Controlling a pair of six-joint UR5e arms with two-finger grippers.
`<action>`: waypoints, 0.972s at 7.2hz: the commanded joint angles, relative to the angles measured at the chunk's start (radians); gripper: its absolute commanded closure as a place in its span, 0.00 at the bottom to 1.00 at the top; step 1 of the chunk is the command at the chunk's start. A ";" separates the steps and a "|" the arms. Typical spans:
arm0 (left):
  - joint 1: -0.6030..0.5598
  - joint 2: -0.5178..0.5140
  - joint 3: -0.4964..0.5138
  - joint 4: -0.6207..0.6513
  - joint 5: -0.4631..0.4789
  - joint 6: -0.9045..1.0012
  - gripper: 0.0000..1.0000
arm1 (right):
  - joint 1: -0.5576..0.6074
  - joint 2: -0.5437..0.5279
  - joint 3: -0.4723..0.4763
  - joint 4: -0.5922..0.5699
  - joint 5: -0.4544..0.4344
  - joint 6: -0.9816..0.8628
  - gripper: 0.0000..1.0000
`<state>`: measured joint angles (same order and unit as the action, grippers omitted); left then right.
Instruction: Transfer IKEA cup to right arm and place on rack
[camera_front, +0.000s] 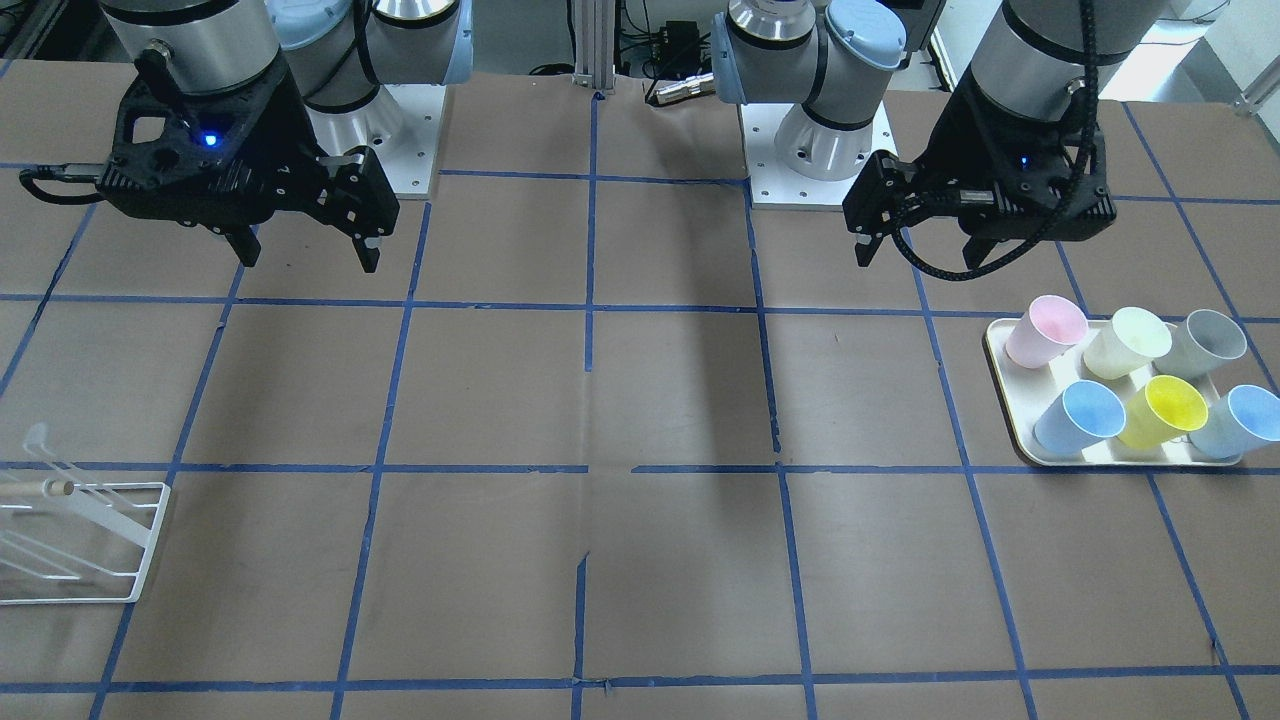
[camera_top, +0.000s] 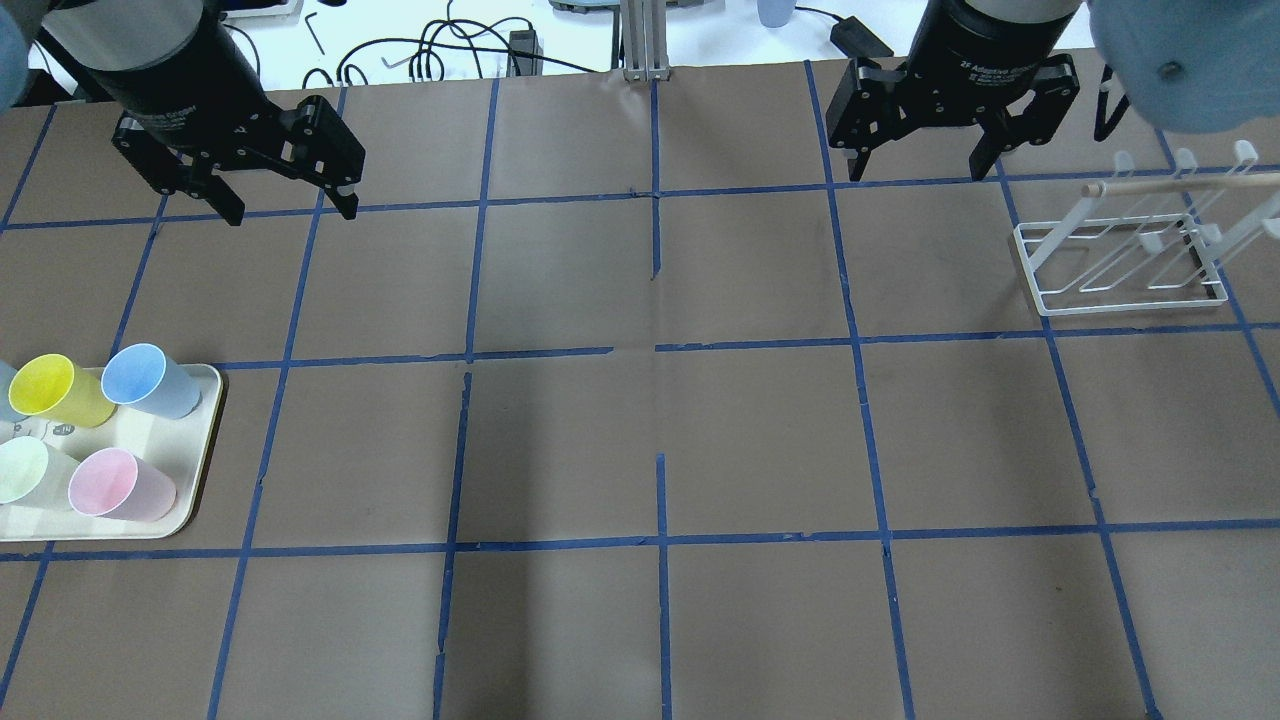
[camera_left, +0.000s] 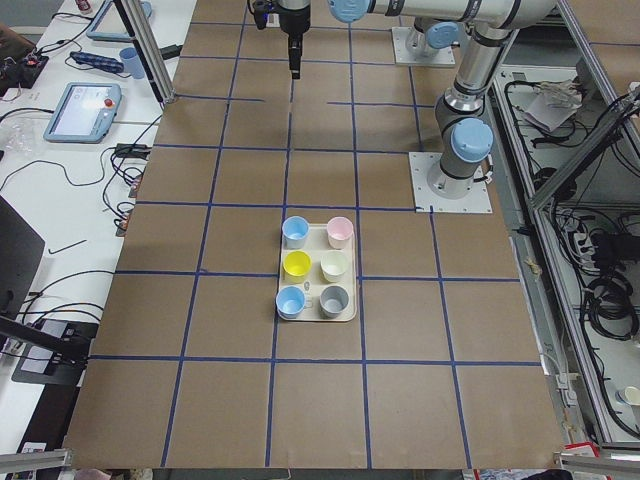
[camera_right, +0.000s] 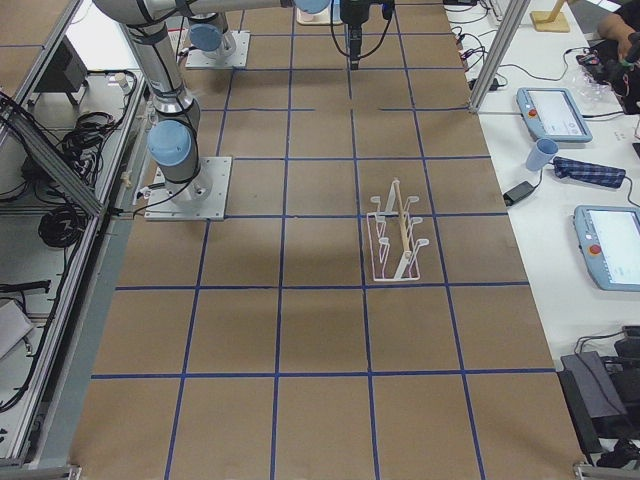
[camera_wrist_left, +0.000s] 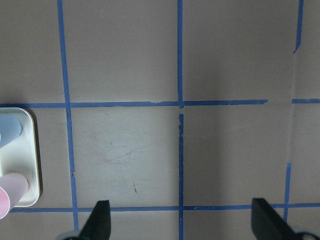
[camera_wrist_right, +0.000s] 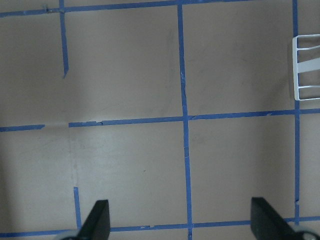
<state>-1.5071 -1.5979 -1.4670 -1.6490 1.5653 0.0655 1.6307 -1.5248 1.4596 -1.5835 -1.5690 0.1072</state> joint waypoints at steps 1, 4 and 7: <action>0.034 0.004 -0.006 -0.008 0.002 0.013 0.00 | 0.000 0.000 -0.001 -0.001 0.000 0.002 0.00; 0.279 0.027 -0.019 -0.018 -0.002 0.358 0.00 | 0.000 0.000 -0.001 -0.001 0.000 0.002 0.00; 0.559 -0.003 -0.058 -0.014 -0.005 0.757 0.00 | 0.000 0.000 -0.002 0.000 0.000 0.002 0.00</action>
<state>-1.0780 -1.5845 -1.5061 -1.6696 1.5628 0.6597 1.6311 -1.5248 1.4575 -1.5836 -1.5693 0.1089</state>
